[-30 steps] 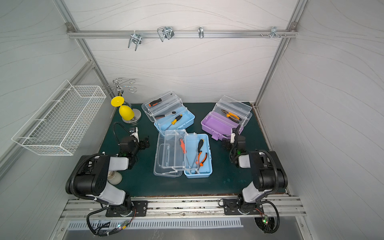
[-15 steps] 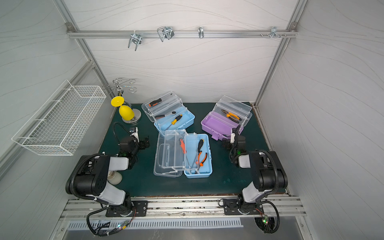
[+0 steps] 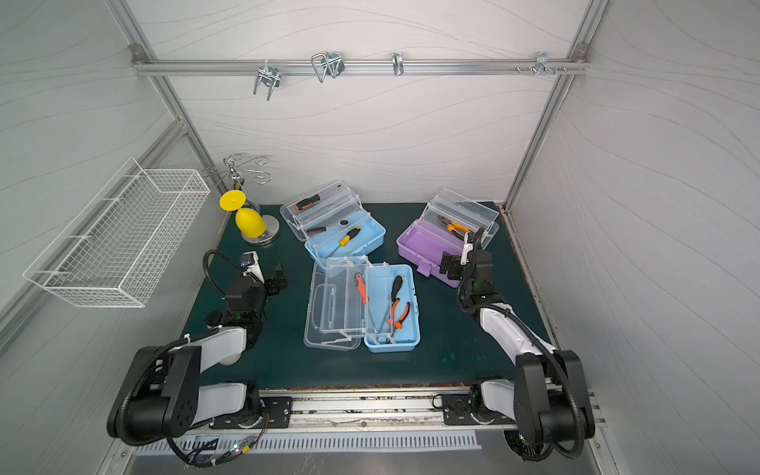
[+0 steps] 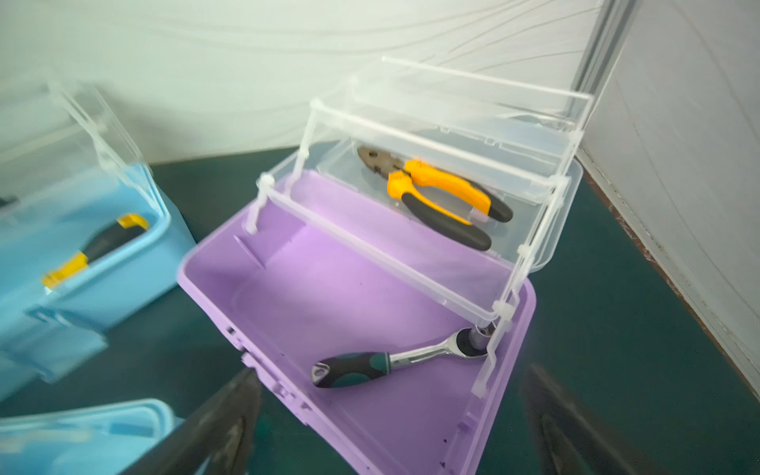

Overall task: Close toolboxes
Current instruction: Close the toolbox lid.

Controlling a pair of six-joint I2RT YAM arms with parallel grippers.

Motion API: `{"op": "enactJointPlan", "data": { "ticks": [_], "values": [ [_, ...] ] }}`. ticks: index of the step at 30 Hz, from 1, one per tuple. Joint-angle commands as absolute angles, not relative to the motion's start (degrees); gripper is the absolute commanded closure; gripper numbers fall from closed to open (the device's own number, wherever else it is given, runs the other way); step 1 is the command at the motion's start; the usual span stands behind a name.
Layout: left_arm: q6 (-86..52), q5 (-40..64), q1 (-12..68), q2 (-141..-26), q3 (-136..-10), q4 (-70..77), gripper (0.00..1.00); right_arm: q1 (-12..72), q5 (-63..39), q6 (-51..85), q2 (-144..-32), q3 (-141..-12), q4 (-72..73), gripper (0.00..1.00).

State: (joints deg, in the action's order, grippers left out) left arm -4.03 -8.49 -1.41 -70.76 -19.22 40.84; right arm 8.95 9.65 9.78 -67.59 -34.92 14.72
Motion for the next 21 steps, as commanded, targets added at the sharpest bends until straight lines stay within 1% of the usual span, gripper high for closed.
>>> {"op": "enactJointPlan", "data": {
  "ticks": [1, 3, 7, 10, 15, 18, 21],
  "values": [
    [-11.2, -10.8, -1.3, -66.6, -27.4, 20.5, 0.00, 9.3, 10.8, 20.3, -63.4, -37.7, -2.7, 0.01],
    [-15.7, -10.0, -1.3, -66.0, -31.5, 11.9, 0.00, 9.4, 8.7, 23.2, -61.5, -39.8, -9.5, 0.01],
    [-26.0, -3.7, -1.0, -66.0, -35.8, 0.5, 0.00, 9.7, 0.3, 24.3, -59.1, -41.6, -18.5, 0.01],
    [-32.8, 1.5, 0.4, -65.7, -35.9, -3.5, 0.00, 9.9, -5.2, 24.1, -57.0, -41.0, -23.0, 0.01],
    [-38.6, 9.2, 5.0, -63.4, -34.7, -6.4, 0.00, 10.8, -13.4, 23.8, -52.1, -39.2, -28.5, 0.01],
    [-40.1, 11.6, 8.3, -61.0, -34.2, -7.3, 0.00, 11.4, -17.4, 24.1, -49.6, -38.3, -31.2, 0.01],
    [-40.4, 10.9, 11.5, -58.1, -34.2, -9.6, 0.00, 12.1, -19.8, 24.7, -47.6, -37.1, -33.2, 0.01]
  ]
}}
